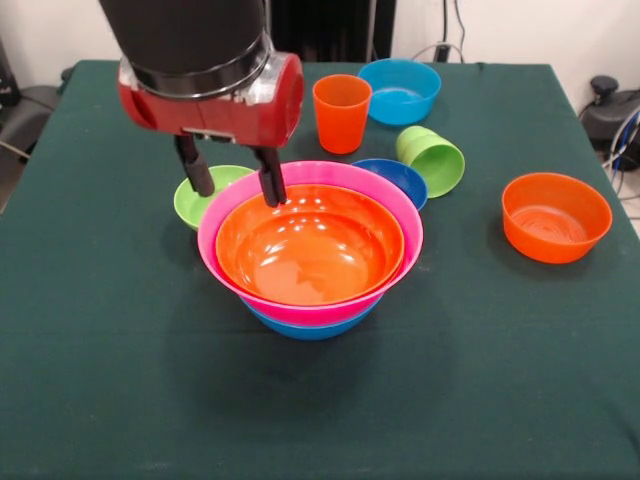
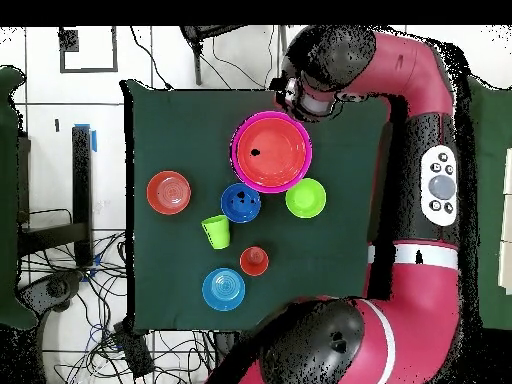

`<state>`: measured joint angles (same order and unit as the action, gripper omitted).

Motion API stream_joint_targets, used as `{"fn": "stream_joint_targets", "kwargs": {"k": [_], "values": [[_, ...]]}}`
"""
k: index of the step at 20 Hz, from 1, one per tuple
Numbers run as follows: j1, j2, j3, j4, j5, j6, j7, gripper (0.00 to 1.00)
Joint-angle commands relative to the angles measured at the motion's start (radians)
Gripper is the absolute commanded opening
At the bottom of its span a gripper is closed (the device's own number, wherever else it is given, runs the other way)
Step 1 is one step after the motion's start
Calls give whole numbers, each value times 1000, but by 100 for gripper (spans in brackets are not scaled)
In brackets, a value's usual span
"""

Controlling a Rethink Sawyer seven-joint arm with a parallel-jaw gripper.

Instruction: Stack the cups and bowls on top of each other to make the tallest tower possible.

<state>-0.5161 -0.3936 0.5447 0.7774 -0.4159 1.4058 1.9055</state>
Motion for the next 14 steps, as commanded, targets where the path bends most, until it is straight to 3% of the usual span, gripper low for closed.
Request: {"fn": "stream_joint_targets", "kwargs": {"k": [1,2,6,14], "values": [[0,-215,-32,370,20,-156,-136,100],[-3,-287,-44,470,45,-179,-85,100],[-2,-446,-74,646,106,-170,-1,100],[-19,-597,-103,808,210,-148,20,100]]}}
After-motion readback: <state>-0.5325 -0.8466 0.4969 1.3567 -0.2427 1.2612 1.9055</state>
